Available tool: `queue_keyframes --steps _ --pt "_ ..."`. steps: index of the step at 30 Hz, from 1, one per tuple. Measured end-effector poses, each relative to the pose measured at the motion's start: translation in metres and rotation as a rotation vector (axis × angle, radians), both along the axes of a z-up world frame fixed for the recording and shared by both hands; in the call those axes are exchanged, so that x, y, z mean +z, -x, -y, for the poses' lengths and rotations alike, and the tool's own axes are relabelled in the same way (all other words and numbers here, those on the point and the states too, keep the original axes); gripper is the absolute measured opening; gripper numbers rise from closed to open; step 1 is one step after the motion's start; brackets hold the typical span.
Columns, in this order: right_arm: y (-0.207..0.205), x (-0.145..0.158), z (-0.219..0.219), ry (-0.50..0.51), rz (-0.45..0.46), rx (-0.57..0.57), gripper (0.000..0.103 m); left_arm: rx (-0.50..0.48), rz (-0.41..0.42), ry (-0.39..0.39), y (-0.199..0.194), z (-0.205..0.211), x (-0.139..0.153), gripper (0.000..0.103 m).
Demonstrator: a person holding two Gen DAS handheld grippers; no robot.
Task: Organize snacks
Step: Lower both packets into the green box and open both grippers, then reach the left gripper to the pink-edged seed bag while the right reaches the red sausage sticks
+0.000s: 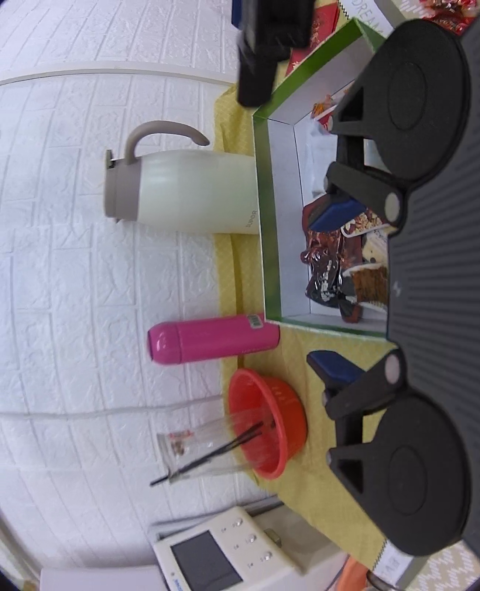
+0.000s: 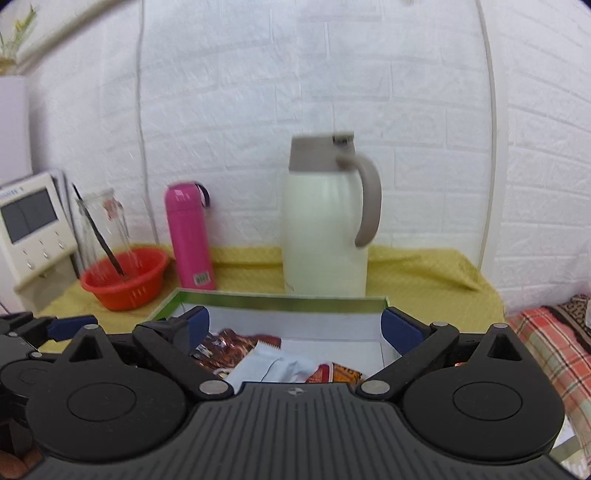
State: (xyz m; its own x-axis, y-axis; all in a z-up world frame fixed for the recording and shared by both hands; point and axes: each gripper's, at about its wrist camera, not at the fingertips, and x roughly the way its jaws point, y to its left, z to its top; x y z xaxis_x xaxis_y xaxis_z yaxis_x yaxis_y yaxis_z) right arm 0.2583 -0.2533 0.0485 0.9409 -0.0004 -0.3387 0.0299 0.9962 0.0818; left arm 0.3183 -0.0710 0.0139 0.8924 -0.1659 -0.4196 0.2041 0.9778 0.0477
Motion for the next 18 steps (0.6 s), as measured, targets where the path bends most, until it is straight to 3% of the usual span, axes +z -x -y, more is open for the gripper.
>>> queue_keyframes --steps 5,10,14,16,18 --pt "0.057 0.02 0.005 -0.029 -0.029 0.016 0.103 0.01 -0.023 0.052 0.045 -0.026 0.002 0.075" --pt "0.129 0.027 0.013 -0.033 -0.087 0.024 0.103 0.013 -0.095 0.083 0.087 -0.052 -0.01 0.076" --pt "0.186 0.013 0.023 0.013 -0.109 0.065 0.103 0.015 -0.087 0.086 0.126 -0.065 -0.018 0.078" --pt "0.202 -0.004 0.027 0.06 -0.166 0.106 0.103 0.017 -0.067 0.078 0.143 -0.067 -0.022 0.08" --pt "0.21 -0.024 0.027 0.121 -0.237 0.153 0.103 0.023 -0.048 0.05 0.152 -0.066 -0.028 0.09"
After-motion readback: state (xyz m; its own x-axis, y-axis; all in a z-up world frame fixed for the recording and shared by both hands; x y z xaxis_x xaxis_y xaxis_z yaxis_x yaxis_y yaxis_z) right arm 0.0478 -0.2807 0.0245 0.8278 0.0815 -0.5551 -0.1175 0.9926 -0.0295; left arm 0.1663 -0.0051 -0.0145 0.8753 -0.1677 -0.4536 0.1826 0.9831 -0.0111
